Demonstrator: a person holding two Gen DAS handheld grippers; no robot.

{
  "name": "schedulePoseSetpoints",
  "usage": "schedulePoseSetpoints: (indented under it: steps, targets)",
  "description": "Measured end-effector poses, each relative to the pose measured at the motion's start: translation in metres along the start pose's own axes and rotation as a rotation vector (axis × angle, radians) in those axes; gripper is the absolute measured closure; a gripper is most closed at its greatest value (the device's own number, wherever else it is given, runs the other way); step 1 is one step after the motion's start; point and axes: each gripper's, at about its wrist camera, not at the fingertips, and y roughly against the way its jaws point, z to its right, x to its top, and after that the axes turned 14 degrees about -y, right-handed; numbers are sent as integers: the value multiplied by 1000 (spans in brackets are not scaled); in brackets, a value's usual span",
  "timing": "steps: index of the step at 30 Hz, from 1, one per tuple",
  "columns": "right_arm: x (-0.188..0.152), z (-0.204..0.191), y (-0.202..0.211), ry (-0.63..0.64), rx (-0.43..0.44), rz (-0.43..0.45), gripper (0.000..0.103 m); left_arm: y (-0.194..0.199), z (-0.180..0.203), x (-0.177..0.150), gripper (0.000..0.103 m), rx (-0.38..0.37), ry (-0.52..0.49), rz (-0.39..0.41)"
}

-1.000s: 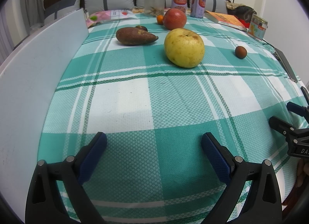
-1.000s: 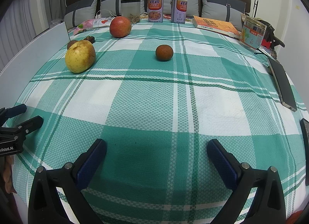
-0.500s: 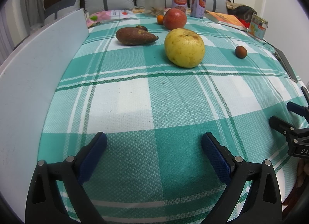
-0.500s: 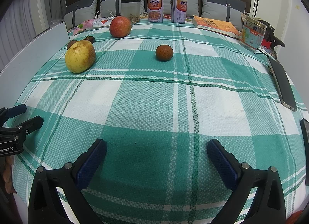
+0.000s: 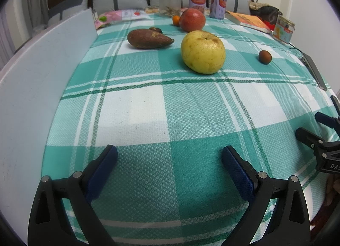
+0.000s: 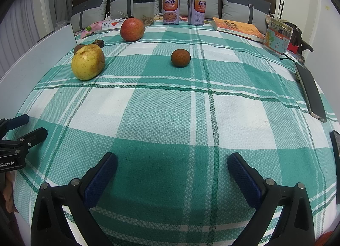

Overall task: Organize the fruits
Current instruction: 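Reach the left tool to the reddish sweet potato and close on it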

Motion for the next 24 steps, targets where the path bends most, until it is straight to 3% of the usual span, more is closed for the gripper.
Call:
schedulePoseSetpoints:
  steps: [3,5,6,10,12,14,19,21,22,24]
  targets:
    - [0,0,0,0,0,0,0,-1,-21,21,6,-125,83,-107]
    - [0,0,0,0,0,0,0,10,-52,45,6,-222,232,-41]
    - [1,0,-1,0,0,-1,0,14,-69,62,6,-228,285,-6]
    - [2,0,-1,0,2,-3,0,-9,-102,124,6,-257,359,-8]
    - [3,0,0,0,3,-4,0,-35,-108,151,6,-231,370,-39]
    - [3,0,0,0,3,-4,0,-66,-109,168,7,-151,384,-84]
    - [3,0,-1,0,2,-4,0,-115,-101,178,8,-30,400,-159]
    - [3,0,-1,0,3,-4,0,-120,-99,177,39,-15,394,-165]
    - [2,0,-1,0,3,-4,0,-123,-100,176,45,-23,397,-170]
    - [3,0,-1,0,2,-4,0,-120,-103,173,47,-24,393,-147]
